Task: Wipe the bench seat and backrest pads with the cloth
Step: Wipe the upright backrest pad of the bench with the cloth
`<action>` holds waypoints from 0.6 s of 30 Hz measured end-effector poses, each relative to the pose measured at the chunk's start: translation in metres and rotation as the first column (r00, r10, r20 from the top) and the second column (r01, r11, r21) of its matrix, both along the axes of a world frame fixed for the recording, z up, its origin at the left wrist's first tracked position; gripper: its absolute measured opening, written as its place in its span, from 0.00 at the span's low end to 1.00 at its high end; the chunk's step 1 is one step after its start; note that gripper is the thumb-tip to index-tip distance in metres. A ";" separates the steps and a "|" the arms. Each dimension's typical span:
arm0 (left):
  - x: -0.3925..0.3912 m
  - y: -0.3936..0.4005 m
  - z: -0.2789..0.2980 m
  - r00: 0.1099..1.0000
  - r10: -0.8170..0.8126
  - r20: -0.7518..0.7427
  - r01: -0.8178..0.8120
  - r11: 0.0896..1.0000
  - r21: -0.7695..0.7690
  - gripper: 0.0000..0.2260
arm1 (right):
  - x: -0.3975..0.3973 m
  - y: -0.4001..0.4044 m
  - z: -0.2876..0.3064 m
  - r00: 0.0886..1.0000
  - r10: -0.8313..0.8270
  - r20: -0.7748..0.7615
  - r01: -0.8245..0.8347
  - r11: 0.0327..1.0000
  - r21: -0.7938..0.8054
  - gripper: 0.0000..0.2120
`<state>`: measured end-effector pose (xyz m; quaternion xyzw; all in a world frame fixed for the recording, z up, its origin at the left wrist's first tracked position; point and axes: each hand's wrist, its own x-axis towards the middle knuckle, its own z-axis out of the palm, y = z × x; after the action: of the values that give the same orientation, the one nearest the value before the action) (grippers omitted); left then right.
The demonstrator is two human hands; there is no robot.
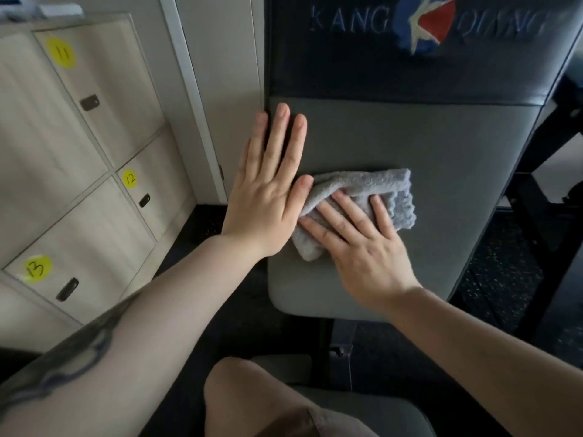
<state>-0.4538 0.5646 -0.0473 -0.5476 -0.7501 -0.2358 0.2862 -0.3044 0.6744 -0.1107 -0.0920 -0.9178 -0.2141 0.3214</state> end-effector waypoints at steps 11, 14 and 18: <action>-0.002 0.017 0.029 0.986 -0.034 -0.163 0.061 0.985 0.162 0.26 | 0.024 0.039 0.053 0.964 -0.051 -0.263 0.052 0.999 -0.004 0.29; 0.001 0.044 0.057 0.980 0.054 -0.193 0.005 0.957 0.290 0.24 | 0.003 0.024 0.062 0.916 -0.110 -0.386 0.049 0.985 -0.165 0.26; -0.004 0.050 0.050 0.967 0.065 -0.247 0.025 0.938 0.346 0.24 | 0.011 0.024 0.016 0.985 -0.013 -0.173 0.019 0.999 0.032 0.31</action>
<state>-0.4574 0.6147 0.0031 -0.5066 -0.6595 -0.2887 0.4744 -0.2936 0.6988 -0.0943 -0.1122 -0.8820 -0.2234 0.3995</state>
